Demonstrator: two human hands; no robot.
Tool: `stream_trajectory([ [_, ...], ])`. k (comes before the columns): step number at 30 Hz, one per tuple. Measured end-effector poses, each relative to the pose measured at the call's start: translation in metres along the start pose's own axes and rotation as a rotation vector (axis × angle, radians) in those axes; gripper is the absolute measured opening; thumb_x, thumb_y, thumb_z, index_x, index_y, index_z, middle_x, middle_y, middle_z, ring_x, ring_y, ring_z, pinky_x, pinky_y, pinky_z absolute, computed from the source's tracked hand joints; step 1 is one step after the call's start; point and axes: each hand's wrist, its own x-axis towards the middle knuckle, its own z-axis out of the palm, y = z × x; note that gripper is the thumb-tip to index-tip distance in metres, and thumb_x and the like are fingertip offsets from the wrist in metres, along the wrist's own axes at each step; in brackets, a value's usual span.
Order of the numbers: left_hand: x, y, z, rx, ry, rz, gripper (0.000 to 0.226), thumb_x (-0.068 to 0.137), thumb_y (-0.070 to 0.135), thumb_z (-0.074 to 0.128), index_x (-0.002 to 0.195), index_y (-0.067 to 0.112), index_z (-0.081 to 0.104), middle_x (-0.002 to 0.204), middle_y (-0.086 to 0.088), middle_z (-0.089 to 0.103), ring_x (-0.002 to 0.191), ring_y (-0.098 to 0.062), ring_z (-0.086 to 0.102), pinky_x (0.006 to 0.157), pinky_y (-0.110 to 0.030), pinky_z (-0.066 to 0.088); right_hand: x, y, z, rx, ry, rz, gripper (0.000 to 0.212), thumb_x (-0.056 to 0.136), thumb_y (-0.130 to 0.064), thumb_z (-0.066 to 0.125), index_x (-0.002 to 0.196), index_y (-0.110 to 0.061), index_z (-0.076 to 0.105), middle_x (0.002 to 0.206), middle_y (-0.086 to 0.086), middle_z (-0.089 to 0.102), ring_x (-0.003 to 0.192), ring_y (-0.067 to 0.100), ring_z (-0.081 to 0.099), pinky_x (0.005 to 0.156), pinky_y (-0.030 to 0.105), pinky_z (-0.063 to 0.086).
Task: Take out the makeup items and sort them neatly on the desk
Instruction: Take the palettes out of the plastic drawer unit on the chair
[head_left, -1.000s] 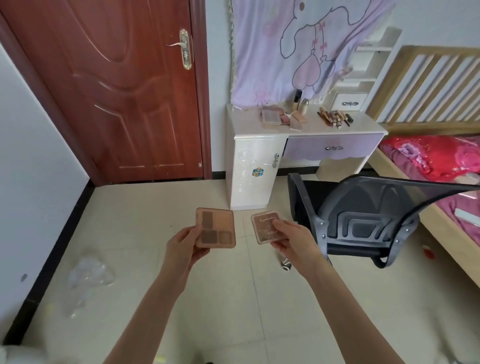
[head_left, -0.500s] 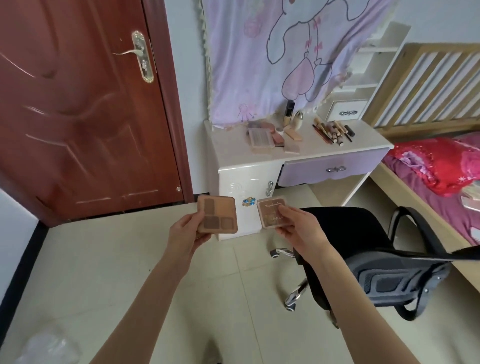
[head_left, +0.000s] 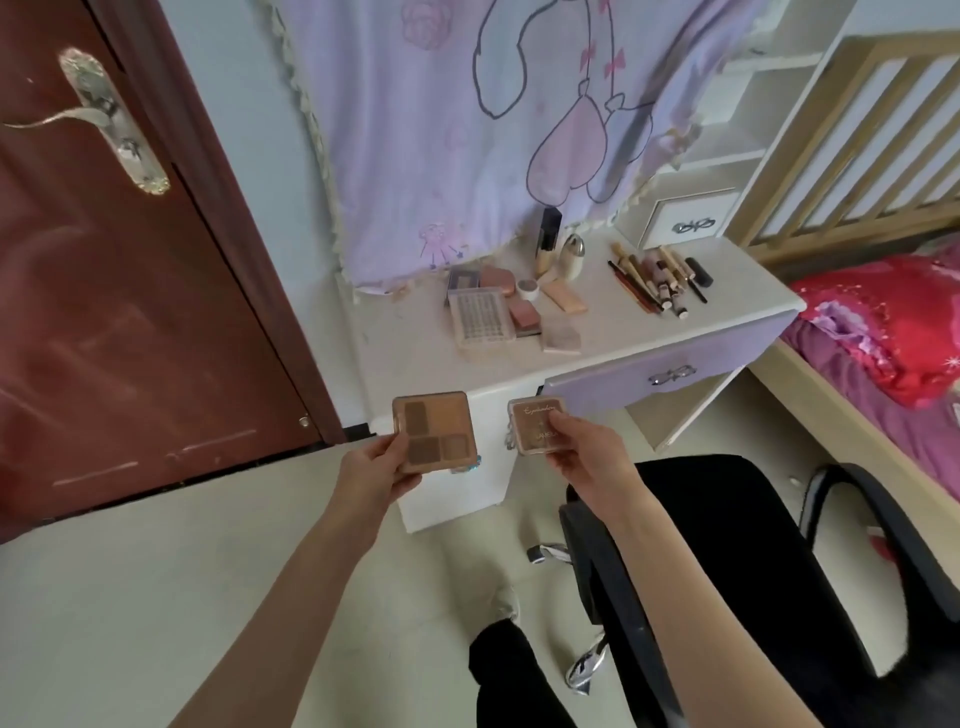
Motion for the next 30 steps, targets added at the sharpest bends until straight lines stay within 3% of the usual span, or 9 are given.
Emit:
stream_trajectory([
  [5, 0.082, 0.029, 0.057, 0.085, 0.021, -0.012, 0.028, 0.095, 0.019, 0.050, 0.117, 0.002, 0.057, 0.104, -0.010, 0.065, 0.094, -0.020, 0.061, 0.075, -0.025, 0.048, 0.085, -0.054, 0.000, -0.018, 0.045, 0.010, 0.007, 0.088, -0.007, 0.059, 0.081, -0.007, 0.061, 0.060, 0.001, 0.067, 0.059, 0.012, 0.059, 0.048, 0.018, 0.046],
  [9, 0.128, 0.031, 0.088, 0.168, 0.057, -0.063, 0.029, 0.095, 0.016, 0.051, 0.120, 0.002, 0.056, 0.104, -0.009, 0.063, 0.094, -0.020, 0.058, 0.075, -0.027, 0.046, 0.144, -0.081, -0.007, -0.062, 0.097, 0.024, 0.007, 0.088, -0.006, 0.059, 0.082, -0.003, 0.060, 0.073, 0.011, 0.062, 0.065, 0.019, 0.055, 0.061, 0.025, 0.044],
  [12, 0.157, 0.034, 0.100, 0.204, 0.084, -0.108, 0.030, 0.095, 0.016, 0.050, 0.121, 0.002, 0.056, 0.103, -0.008, 0.062, 0.096, -0.021, 0.057, 0.079, -0.030, 0.044, 0.179, -0.086, -0.009, -0.088, 0.127, 0.049, 0.011, 0.089, -0.004, 0.058, 0.097, 0.003, 0.059, 0.078, 0.012, 0.061, 0.069, 0.019, 0.055, 0.066, 0.027, 0.045],
  [16, 0.204, 0.043, 0.112, 0.256, 0.109, -0.132, 0.031, 0.095, 0.013, 0.050, 0.123, -0.001, 0.055, 0.101, -0.006, 0.061, 0.091, -0.019, 0.056, 0.077, -0.027, 0.047, 0.224, -0.091, -0.004, -0.174, 0.161, 0.080, 0.017, 0.089, -0.003, 0.056, 0.105, 0.005, 0.058, 0.075, 0.011, 0.059, 0.063, 0.018, 0.052, 0.059, 0.024, 0.043],
  [20, 0.257, 0.053, 0.121, 0.312, 0.131, -0.130, 0.032, 0.094, 0.013, 0.052, 0.123, 0.000, 0.054, 0.100, -0.007, 0.059, 0.076, -0.011, 0.053, 0.069, -0.021, 0.045, 0.268, -0.094, 0.004, -0.198, 0.232, 0.091, 0.020, 0.088, -0.002, 0.058, 0.107, 0.005, 0.058, 0.084, 0.014, 0.062, 0.072, 0.020, 0.058, 0.063, 0.024, 0.047],
  [25, 0.312, 0.068, 0.132, 0.388, 0.140, -0.164, 0.030, 0.093, 0.016, 0.054, 0.120, 0.004, 0.057, 0.112, -0.010, 0.061, 0.094, -0.022, 0.055, 0.085, -0.031, 0.044, 0.313, -0.099, 0.016, -0.264, 0.316, 0.090, 0.022, 0.088, -0.007, 0.061, 0.108, 0.002, 0.061, 0.087, 0.012, 0.065, 0.079, 0.023, 0.060, 0.067, 0.026, 0.049],
  [30, 0.349, 0.074, 0.141, 0.442, 0.109, -0.182, 0.028, 0.093, 0.015, 0.054, 0.119, 0.006, 0.058, 0.107, -0.007, 0.061, 0.095, -0.022, 0.056, 0.083, -0.031, 0.046, 0.346, -0.101, 0.022, -0.385, 0.393, 0.083, 0.024, 0.088, -0.014, 0.062, 0.108, -0.001, 0.062, 0.092, 0.013, 0.064, 0.072, 0.018, 0.056, 0.058, 0.022, 0.043],
])
